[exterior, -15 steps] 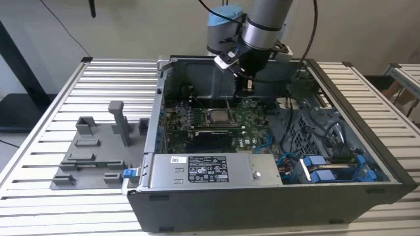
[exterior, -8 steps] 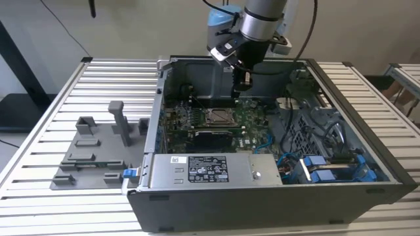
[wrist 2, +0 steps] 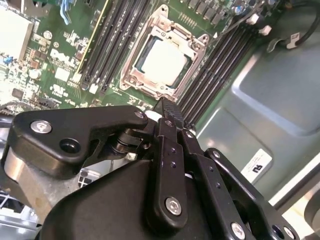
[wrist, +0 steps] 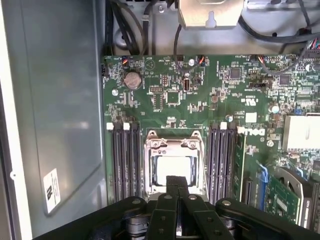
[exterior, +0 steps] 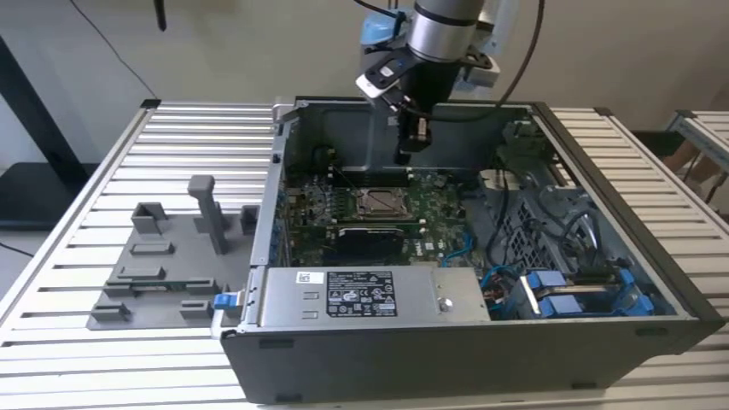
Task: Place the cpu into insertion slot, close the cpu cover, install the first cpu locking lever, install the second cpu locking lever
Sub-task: 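Close the cpu cover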
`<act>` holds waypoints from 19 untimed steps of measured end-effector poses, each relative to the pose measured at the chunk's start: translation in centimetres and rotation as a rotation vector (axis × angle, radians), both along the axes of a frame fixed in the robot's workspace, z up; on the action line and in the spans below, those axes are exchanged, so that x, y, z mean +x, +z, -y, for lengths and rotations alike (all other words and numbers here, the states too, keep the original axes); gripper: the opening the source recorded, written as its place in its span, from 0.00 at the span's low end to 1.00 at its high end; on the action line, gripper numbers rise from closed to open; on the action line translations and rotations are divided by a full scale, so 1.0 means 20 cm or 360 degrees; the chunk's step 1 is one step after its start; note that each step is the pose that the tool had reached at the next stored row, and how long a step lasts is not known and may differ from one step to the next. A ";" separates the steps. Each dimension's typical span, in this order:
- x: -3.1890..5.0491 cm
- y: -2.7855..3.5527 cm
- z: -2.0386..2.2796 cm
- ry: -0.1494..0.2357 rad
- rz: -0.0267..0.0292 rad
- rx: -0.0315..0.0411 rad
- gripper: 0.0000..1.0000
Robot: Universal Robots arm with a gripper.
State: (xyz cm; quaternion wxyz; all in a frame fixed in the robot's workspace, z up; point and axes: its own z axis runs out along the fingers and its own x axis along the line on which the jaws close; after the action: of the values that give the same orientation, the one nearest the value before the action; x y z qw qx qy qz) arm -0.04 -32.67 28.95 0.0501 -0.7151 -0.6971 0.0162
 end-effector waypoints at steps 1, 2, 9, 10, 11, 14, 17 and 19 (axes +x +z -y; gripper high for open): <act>-0.012 0.000 0.000 0.0000 0.00068 0.0000 0.11; -0.025 0.000 0.000 0.0000 0.00131 0.0001 0.11; -0.131 0.001 0.000 0.0000 0.00305 0.0000 0.11; -0.145 0.001 0.000 0.0000 0.00306 0.0000 0.11; -0.160 0.001 0.000 0.0000 0.00308 0.0000 0.11; -0.205 0.000 0.000 0.0000 0.00307 0.0000 0.11; -0.248 0.001 0.000 0.0000 0.00306 0.0001 0.11; -0.274 0.000 0.000 0.0000 0.00306 0.0002 0.11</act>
State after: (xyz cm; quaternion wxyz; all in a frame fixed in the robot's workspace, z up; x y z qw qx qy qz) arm -5.52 -32.68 28.96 0.0438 -0.7152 -0.6975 0.0089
